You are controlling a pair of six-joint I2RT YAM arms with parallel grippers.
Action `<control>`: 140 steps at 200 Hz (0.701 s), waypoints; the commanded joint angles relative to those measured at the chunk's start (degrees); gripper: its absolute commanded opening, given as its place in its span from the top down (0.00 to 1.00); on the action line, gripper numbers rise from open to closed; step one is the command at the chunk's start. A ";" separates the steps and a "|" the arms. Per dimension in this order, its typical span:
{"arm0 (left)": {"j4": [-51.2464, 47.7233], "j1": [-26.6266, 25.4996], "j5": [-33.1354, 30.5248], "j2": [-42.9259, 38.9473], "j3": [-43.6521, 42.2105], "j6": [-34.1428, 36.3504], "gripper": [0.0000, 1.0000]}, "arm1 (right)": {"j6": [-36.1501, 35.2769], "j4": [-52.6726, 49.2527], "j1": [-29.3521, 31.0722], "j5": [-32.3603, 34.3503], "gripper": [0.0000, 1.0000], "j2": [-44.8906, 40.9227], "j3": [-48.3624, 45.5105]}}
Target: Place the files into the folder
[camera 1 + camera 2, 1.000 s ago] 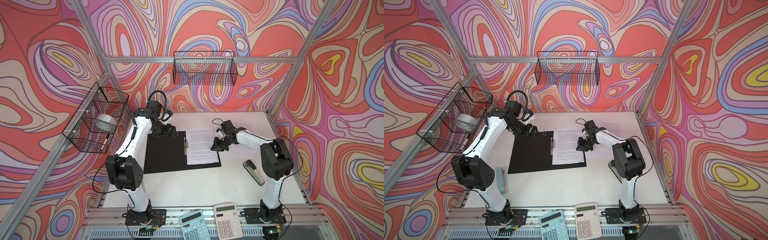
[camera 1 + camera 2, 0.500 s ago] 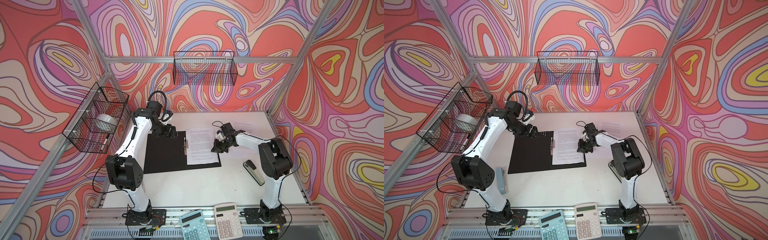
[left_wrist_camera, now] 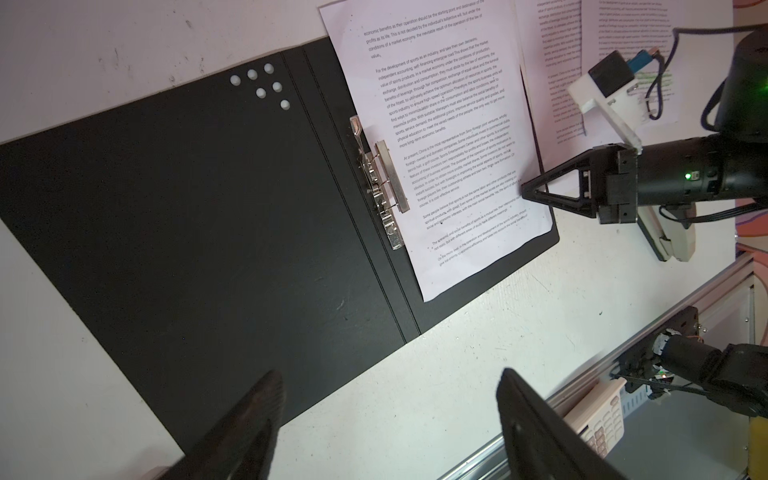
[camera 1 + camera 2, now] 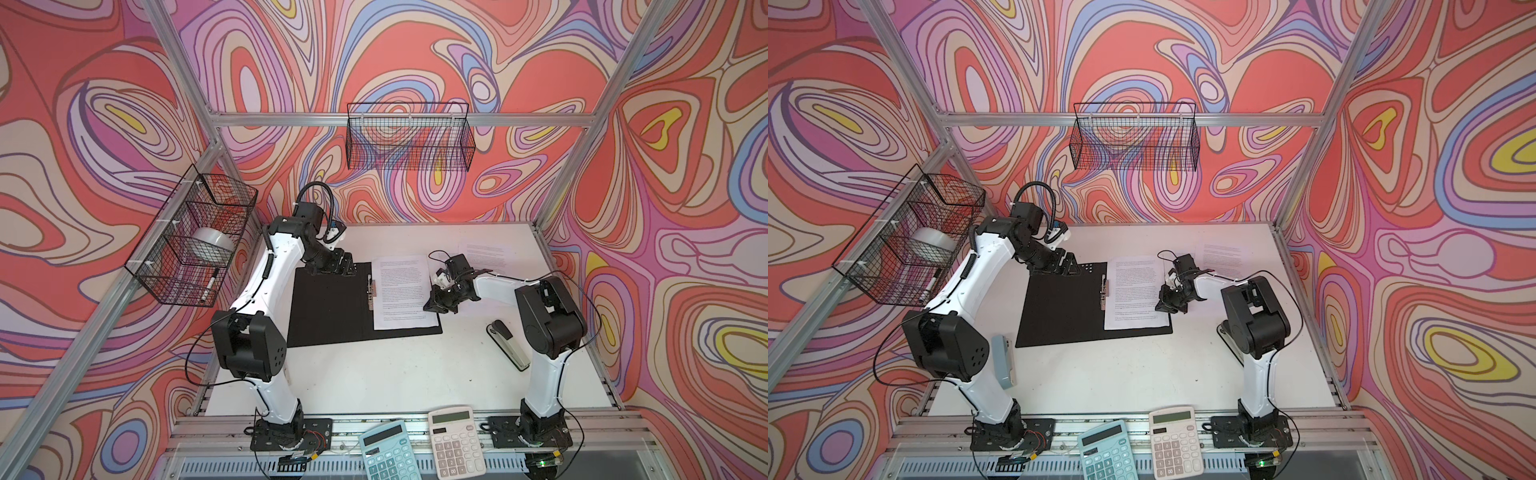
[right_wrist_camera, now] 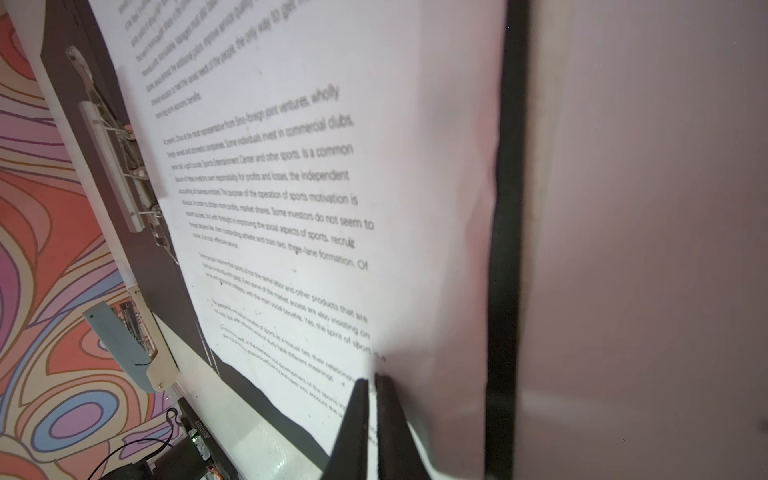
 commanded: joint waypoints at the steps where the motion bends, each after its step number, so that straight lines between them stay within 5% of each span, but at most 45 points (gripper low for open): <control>1: -1.65 -0.51 1.08 -0.91 -0.64 1.26 0.19 | -0.16 1.71 -0.36 -1.47 0.92 1.78 -1.01; 140: -2.44 -0.78 -0.05 0.23 1.53 1.86 0.20 | -11.51 -10.16 -0.39 0.76 0.90 2.72 2.57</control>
